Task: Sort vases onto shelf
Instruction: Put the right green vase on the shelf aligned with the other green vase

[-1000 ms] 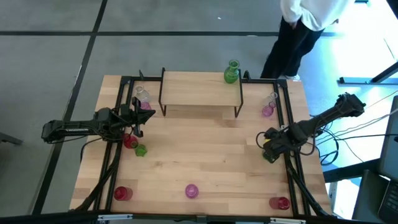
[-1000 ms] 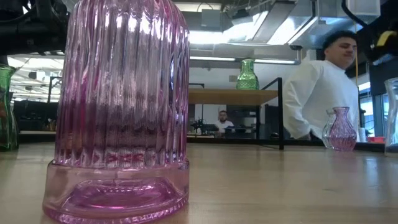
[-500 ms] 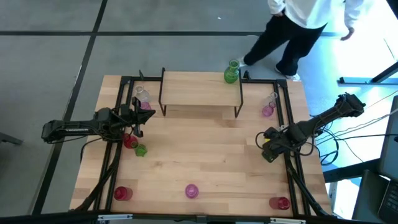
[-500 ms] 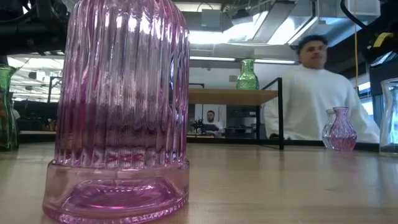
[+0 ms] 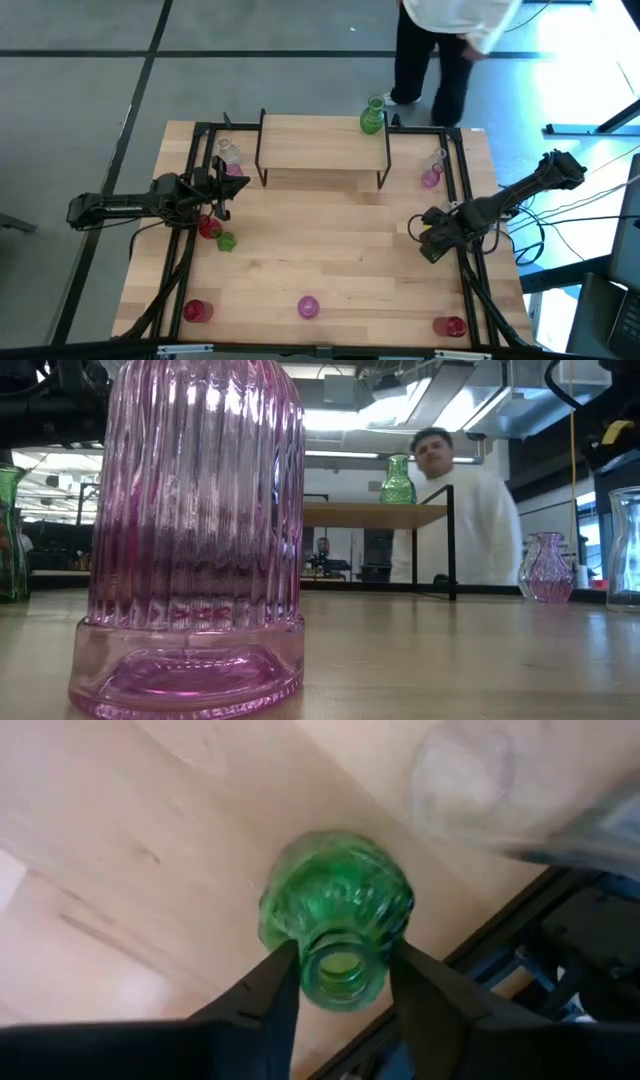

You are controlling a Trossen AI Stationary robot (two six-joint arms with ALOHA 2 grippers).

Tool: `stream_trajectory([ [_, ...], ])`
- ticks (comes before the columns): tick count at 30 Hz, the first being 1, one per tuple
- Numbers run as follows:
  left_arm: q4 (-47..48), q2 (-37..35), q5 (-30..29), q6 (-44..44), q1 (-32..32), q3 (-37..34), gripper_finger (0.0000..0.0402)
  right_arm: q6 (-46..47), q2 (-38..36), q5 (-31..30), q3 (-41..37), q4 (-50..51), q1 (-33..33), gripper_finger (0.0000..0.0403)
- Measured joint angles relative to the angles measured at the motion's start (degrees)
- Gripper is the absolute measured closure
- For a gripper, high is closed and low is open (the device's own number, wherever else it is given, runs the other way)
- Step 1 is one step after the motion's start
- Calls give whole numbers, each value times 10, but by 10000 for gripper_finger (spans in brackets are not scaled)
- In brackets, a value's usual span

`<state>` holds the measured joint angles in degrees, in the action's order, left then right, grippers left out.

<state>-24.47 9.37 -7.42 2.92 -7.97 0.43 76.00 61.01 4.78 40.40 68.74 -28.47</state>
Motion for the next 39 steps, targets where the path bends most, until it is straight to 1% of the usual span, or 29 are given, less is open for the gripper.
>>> stream_trajectory([
  [4,0,0,0,0,0,0,401,-16,23,15,2,-3,0,284],
  [17,0,0,-3,0,0,0,401,-44,30,15,6,-3,0,291],
  [24,0,0,-5,0,0,0,401,-65,30,0,46,-4,0,338],
  [28,0,0,-5,0,0,0,401,-75,30,-2,54,-4,0,338],
  [31,0,0,-5,0,0,0,401,-84,30,-8,58,-14,0,331],
  [35,0,0,-5,0,0,0,401,-106,30,-27,71,-33,0,333],
  [39,0,0,-5,0,0,0,401,-133,30,-60,96,-38,0,332],
])
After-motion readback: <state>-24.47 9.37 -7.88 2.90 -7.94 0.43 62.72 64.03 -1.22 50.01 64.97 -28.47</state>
